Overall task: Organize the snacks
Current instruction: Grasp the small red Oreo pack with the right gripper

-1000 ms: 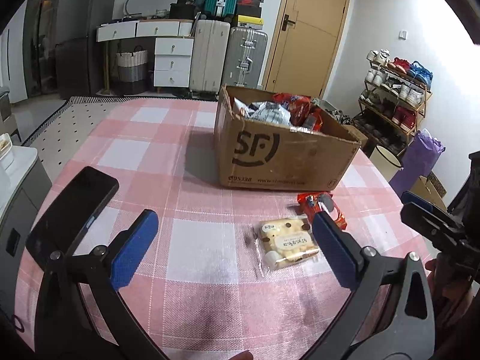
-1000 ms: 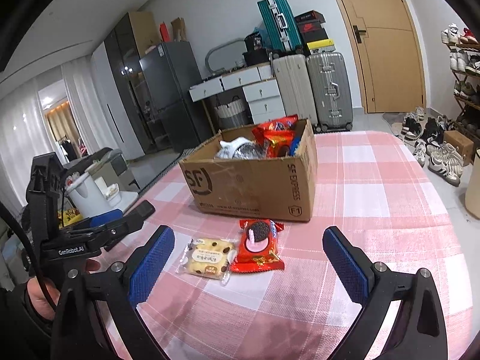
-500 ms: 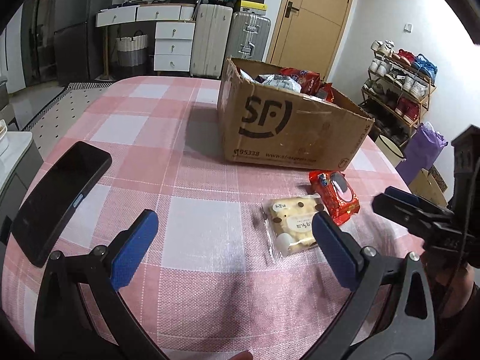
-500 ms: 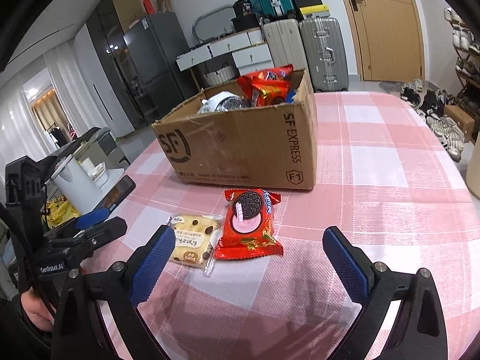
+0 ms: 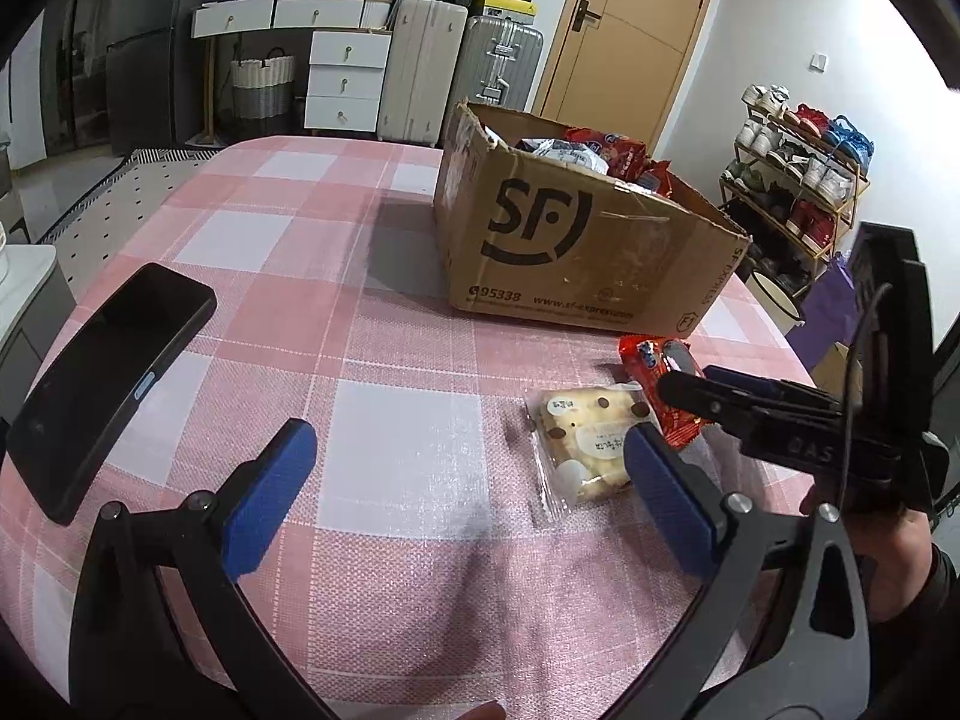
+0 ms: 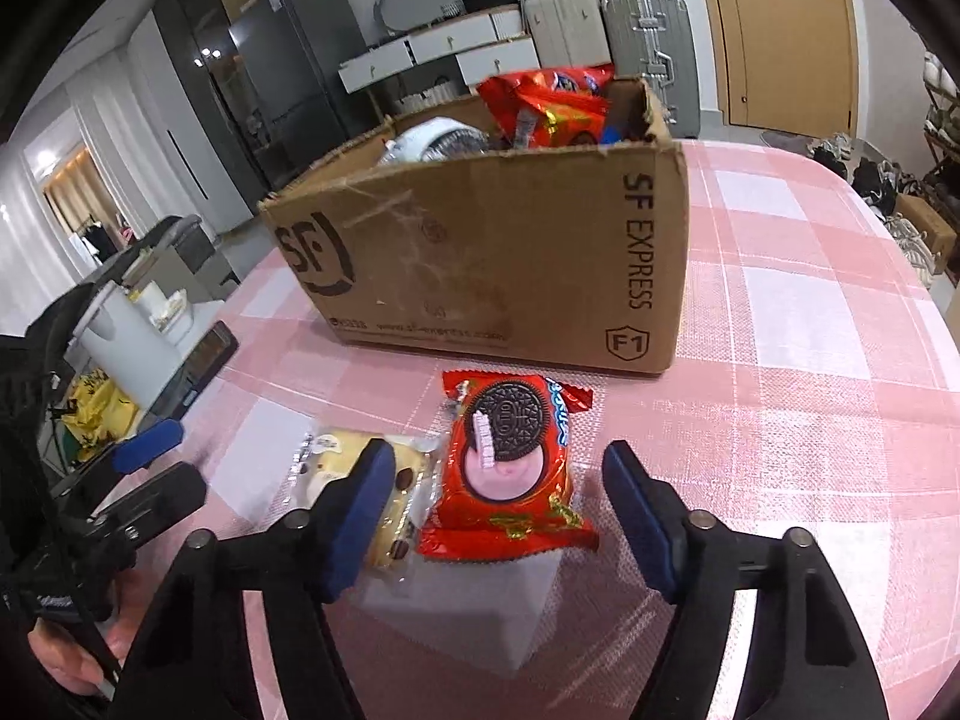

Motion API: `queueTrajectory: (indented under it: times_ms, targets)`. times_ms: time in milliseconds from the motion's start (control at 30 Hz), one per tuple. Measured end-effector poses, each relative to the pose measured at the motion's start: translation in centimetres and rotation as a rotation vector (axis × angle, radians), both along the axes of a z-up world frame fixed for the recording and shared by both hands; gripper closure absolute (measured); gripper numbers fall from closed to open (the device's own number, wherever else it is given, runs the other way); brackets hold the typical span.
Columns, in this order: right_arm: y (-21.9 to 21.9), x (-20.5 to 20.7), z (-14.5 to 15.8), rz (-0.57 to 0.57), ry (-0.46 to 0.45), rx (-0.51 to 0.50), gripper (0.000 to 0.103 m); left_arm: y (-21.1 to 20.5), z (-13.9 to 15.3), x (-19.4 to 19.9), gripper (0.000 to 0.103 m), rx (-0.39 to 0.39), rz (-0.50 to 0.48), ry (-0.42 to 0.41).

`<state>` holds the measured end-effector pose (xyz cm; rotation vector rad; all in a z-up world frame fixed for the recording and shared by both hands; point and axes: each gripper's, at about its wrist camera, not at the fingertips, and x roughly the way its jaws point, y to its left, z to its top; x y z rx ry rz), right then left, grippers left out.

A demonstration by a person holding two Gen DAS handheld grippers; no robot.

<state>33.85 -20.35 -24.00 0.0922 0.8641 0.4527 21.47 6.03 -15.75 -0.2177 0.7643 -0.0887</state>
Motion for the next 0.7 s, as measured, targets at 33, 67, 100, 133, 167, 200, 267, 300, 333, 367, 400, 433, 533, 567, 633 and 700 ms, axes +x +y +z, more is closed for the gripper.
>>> queueTrajectory:
  times_ms: [33,67,100,133,167,200,267,300,333,367,400,433,533,567,633,700]
  targets:
    - [0.1,0.4,-0.2,-0.004,0.01,0.0,0.04,0.0,0.0,0.0,0.001,0.0,0.001,-0.001]
    - [0.2,0.7,-0.4,-0.008,0.018,-0.001,0.043,0.1,-0.1,0.0,0.001,-0.002,0.003,-0.001]
    - [0.2,0.9,-0.6,-0.01,0.024,-0.003,0.044,0.1,-0.1,0.0,0.001,-0.004,0.003,0.0]
    - [0.4,1.1,-0.8,-0.011,0.031,-0.005,0.047,0.1,-0.1,0.0,0.001,-0.004,0.003,-0.002]
    - [0.6,1.3,-1.0,-0.011,0.037,-0.009,0.047,0.2,-0.1,-0.1,0.001,-0.007,0.004,-0.001]
    - [0.7,1.3,-1.1,-0.012,0.033,-0.013,0.047,0.2,-0.1,-0.1,0.001,-0.009,0.004,0.001]
    - [1.0,1.6,-1.2,-0.007,0.037,-0.016,0.05,0.2,-0.2,-0.1,0.001,-0.01,0.004,0.003]
    - [1.0,1.7,-1.2,-0.006,0.039,-0.017,0.052,0.2,-0.2,-0.1,0.001,-0.009,0.005,0.008]
    - [1.1,1.7,-1.3,-0.007,0.038,-0.021,0.056,0.1,-0.2,0.0,0.001,-0.01,0.004,0.011]
    - [1.0,1.8,-1.3,-0.01,0.04,-0.024,0.058,0.2,-0.2,0.0,0.001,-0.012,0.005,0.012]
    - [1.0,1.8,-1.3,-0.01,0.042,-0.022,0.058,0.2,-0.2,0.0,0.001,-0.011,0.007,0.013]
    - [0.9,1.8,-1.4,-0.008,0.044,-0.019,0.059,0.2,-0.2,0.0,0.001,-0.009,0.009,0.015]
    - [0.8,1.6,-1.4,-0.001,0.039,-0.02,0.06,0.1,0.0,-0.2,0.001,-0.005,0.016,0.013]
    - [0.8,1.4,-1.4,0.005,0.036,-0.021,0.06,0.1,0.0,-0.3,0.001,-0.003,0.017,0.015]
    - [0.6,1.3,-1.5,0.007,0.045,0.008,0.06,0.0,0.0,-0.5,0.001,0.0,0.016,0.018]
    - [0.3,1.0,-1.4,0.0,0.04,0.025,0.06,-0.1,0.1,-0.6,0.001,0.002,0.018,0.026]
